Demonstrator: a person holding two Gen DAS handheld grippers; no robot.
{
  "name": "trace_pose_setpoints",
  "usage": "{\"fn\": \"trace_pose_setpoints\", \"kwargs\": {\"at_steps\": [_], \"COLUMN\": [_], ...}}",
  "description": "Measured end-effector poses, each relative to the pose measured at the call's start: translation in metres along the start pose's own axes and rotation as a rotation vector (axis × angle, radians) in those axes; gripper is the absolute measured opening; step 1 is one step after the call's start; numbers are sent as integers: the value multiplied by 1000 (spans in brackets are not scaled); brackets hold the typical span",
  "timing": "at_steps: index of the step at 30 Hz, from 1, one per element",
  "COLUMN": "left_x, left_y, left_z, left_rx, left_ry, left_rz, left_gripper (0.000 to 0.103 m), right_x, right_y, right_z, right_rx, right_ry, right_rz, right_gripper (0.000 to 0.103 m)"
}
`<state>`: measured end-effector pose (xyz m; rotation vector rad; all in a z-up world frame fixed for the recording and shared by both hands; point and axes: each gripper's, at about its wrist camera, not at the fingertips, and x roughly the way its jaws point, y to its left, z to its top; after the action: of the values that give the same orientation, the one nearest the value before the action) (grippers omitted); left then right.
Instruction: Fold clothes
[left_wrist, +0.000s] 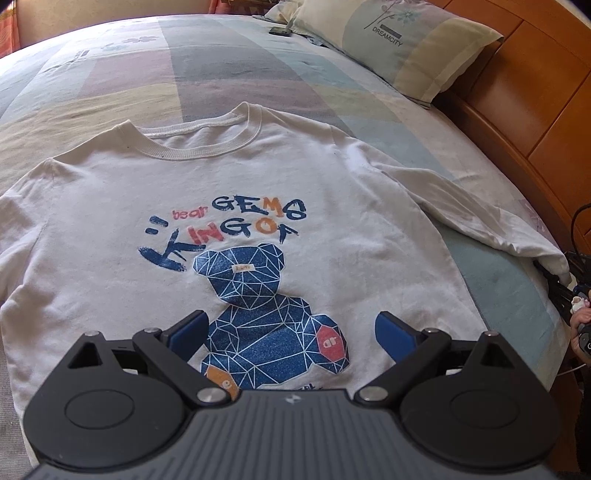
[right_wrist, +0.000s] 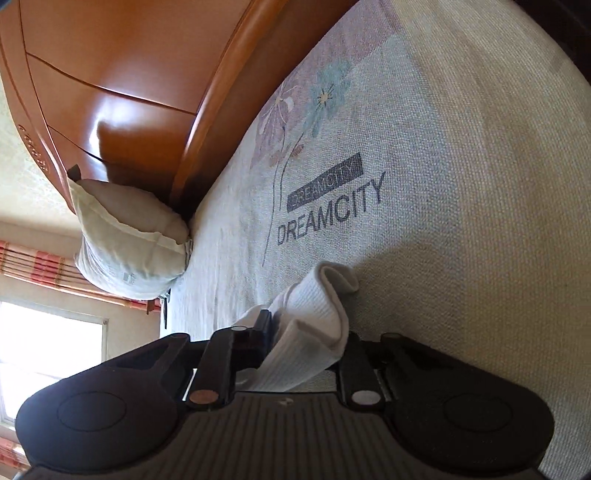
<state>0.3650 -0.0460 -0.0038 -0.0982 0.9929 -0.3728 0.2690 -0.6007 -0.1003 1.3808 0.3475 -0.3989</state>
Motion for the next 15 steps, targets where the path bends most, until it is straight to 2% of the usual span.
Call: {"fn": "trace_pose_setpoints", "kwargs": {"at_steps": [4,15], "left_x": [-1,2], "left_y": [-2,-9], "left_z": [-1,-2], "left_rx": [12,17], "left_ry": [2,10], "left_rz": [5,15], "left_gripper": [96,96], "right_x": [-2,1], "right_y": [22,108], "right_z": [8,49], "right_rx": [-163,-647], "right_ry": [-20,-54], "right_rz": [-48,-89], "right_gripper": [15,14]}}
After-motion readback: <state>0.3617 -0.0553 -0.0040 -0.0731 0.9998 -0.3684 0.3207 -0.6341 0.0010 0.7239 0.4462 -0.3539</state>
